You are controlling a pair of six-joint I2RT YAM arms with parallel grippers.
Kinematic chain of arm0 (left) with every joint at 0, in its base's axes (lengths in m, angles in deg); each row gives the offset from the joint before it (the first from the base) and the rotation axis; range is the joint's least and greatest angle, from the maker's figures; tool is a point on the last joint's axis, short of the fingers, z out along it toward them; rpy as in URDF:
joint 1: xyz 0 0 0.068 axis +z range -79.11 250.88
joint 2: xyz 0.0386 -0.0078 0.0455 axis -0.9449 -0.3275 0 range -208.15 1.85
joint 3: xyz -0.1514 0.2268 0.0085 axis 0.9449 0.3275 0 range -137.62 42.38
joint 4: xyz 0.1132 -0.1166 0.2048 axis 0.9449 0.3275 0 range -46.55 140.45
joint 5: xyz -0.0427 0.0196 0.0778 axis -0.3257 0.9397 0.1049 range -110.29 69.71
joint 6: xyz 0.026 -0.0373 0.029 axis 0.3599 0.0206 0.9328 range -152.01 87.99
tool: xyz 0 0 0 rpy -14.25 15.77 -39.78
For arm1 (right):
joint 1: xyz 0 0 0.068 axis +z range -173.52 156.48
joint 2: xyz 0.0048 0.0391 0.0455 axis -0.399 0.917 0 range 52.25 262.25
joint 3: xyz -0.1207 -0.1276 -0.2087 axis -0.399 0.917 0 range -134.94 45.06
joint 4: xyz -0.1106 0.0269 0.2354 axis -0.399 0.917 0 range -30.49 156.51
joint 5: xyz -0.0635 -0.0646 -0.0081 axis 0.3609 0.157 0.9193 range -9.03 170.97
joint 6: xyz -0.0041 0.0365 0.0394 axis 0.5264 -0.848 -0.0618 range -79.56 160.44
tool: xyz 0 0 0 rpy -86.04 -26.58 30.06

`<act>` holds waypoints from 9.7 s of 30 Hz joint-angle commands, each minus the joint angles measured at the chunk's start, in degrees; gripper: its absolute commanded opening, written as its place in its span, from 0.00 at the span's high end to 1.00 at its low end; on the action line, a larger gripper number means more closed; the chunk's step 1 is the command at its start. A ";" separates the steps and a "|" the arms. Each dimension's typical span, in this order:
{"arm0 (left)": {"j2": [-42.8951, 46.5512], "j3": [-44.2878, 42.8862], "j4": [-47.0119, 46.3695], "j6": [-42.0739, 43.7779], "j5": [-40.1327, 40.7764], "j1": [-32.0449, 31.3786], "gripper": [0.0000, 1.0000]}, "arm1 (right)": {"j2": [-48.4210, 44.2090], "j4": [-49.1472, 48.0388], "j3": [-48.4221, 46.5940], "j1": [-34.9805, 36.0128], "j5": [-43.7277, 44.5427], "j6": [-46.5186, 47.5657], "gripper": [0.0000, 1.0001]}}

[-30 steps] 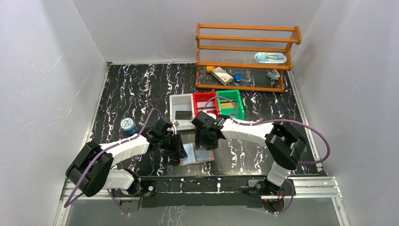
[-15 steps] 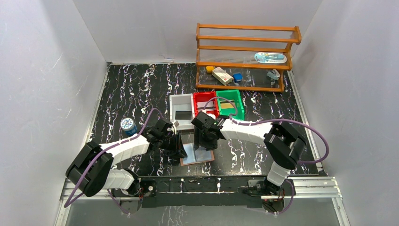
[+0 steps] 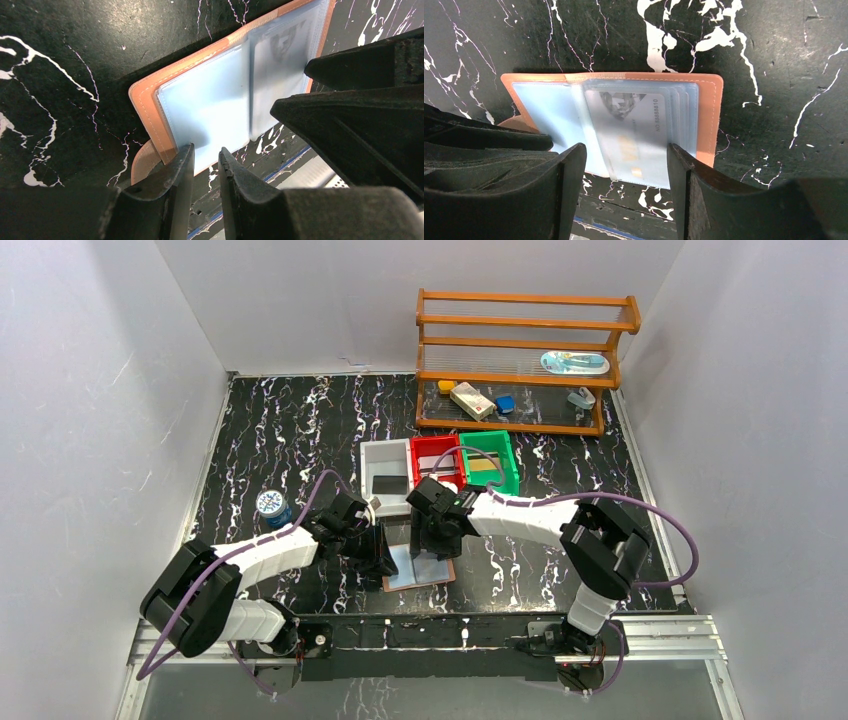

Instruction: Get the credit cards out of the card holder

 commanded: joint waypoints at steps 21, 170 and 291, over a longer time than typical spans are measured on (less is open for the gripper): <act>-1.07 -1.06 2.75 0.84 0.02 -0.22 0.76 | 0.14 3.24 -1.51 1.10 3.56 2.30 0.35; -3.31 -1.48 2.22 1.26 -1.25 -0.22 0.76 | -1.34 -2.10 -3.83 5.70 1.36 1.59 0.36; -3.31 -0.98 4.32 0.76 0.28 0.23 0.70 | -2.87 -36.48 20.52 -5.62 -22.18 -8.90 0.52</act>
